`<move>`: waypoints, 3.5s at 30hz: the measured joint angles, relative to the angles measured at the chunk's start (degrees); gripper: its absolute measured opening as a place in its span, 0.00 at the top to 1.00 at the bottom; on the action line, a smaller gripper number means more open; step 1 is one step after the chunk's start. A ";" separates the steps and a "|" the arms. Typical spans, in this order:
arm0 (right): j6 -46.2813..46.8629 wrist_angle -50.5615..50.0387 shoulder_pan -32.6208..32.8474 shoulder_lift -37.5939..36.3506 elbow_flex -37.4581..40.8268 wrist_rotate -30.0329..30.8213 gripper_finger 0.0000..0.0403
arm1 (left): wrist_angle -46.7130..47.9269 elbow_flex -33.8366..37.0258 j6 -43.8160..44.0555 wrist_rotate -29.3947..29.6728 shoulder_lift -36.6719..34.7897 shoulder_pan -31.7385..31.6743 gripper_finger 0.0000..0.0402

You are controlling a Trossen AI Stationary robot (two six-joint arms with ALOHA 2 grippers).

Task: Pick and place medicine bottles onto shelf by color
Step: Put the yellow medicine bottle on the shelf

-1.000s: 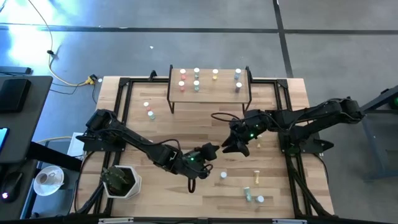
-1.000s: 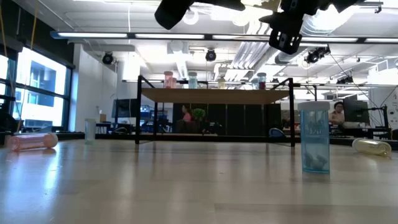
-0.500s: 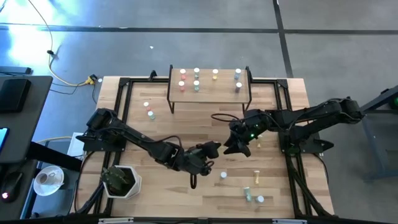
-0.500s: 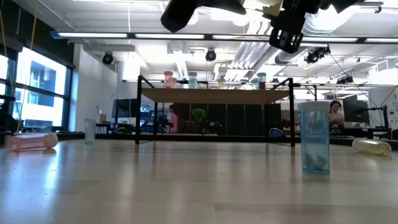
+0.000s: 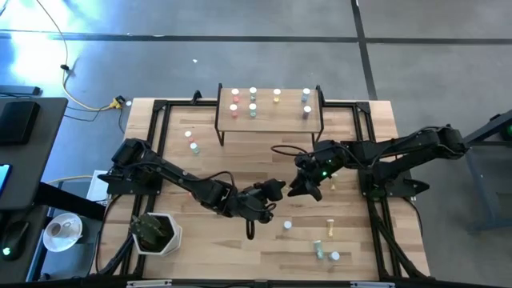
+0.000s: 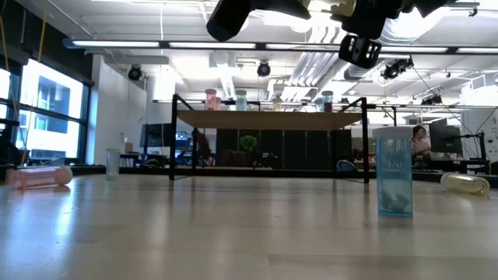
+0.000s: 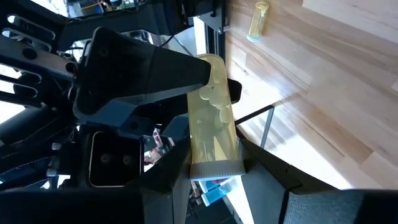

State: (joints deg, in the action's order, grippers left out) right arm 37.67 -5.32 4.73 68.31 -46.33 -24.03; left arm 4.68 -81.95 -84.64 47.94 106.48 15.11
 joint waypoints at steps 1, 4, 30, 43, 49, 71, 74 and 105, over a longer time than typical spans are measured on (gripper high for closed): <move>0.00 0.00 0.02 0.00 0.00 -0.02 0.78 | -0.02 0.00 0.00 -0.18 0.00 0.00 0.72; 0.02 0.00 0.02 0.00 0.00 -0.11 0.79 | -0.16 0.00 0.18 -0.39 0.00 0.00 0.72; -0.41 -0.10 0.04 -0.73 0.00 4.30 0.78 | -1.10 0.00 23.30 13.28 0.00 0.35 0.48; -7.32 -2.18 0.18 -8.67 0.00 15.31 0.78 | -1.09 0.00 31.76 22.84 0.00 -1.92 0.48; -13.64 -2.31 1.15 -11.80 0.00 21.68 0.78 | -1.10 0.00 42.55 18.75 0.00 -5.42 0.48; -32.06 -14.89 1.42 -26.01 -2.21 46.20 0.78 | -12.15 0.00 70.60 -32.14 -0.09 -17.79 0.48; -29.86 -20.59 2.18 -26.92 -4.24 46.34 0.78 | -12.90 0.00 70.60 -34.84 -0.09 -19.04 0.48; -40.22 -16.81 11.17 -40.94 -3.92 48.86 0.78 | -33.38 0.00 70.98 -43.81 -0.09 -21.86 0.48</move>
State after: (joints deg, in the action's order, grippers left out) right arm -2.55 -22.13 15.90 27.38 -50.24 24.83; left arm -28.70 -81.95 -13.66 4.13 106.39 -6.74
